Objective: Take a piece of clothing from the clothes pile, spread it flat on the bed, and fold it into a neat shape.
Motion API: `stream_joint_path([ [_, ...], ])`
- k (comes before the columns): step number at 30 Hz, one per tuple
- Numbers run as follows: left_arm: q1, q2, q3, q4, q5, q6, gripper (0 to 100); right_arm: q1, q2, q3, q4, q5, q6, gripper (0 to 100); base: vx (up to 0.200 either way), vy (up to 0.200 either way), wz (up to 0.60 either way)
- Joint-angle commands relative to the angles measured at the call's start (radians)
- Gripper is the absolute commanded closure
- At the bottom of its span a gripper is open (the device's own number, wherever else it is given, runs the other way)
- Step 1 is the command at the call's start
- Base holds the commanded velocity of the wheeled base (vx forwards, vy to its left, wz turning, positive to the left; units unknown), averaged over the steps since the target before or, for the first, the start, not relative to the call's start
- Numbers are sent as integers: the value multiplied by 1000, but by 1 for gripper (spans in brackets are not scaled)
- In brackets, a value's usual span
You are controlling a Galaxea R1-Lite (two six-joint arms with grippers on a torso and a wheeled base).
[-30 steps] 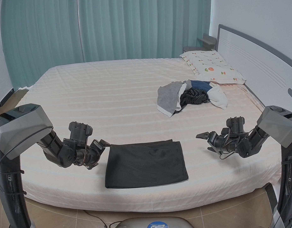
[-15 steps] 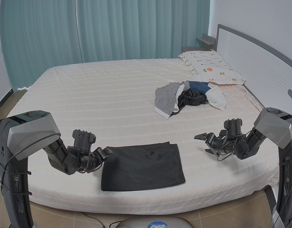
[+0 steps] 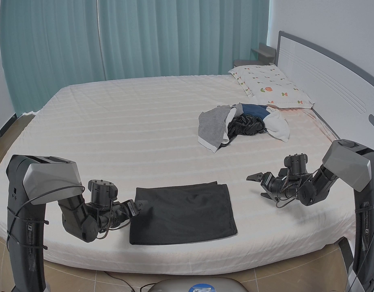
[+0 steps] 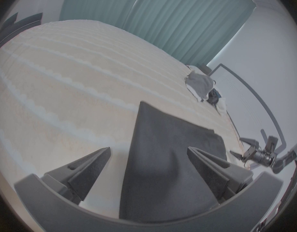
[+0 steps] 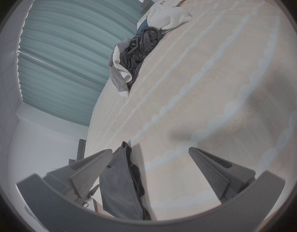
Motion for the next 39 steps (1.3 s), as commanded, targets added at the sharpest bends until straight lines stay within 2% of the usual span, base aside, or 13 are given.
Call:
stream_joint_path([
  [1, -11, 30, 34, -11, -10, 8, 0, 6, 9, -1, 0, -2, -1, 0, 0, 0, 0],
  [27, -34, 53, -9, -25, -3, 0, 0, 4, 9, -3, 5, -2, -4, 0, 0, 0, 0],
  [28, -34, 55, -9, -25, -3, 0, 100, 4, 9, -3, 5, -2, -4, 0, 0, 0, 0],
  [39, -32, 55, 7, -45, 8, 2, 100, 4, 6, -1, 11, -2, -5, 0, 0, 0, 0],
])
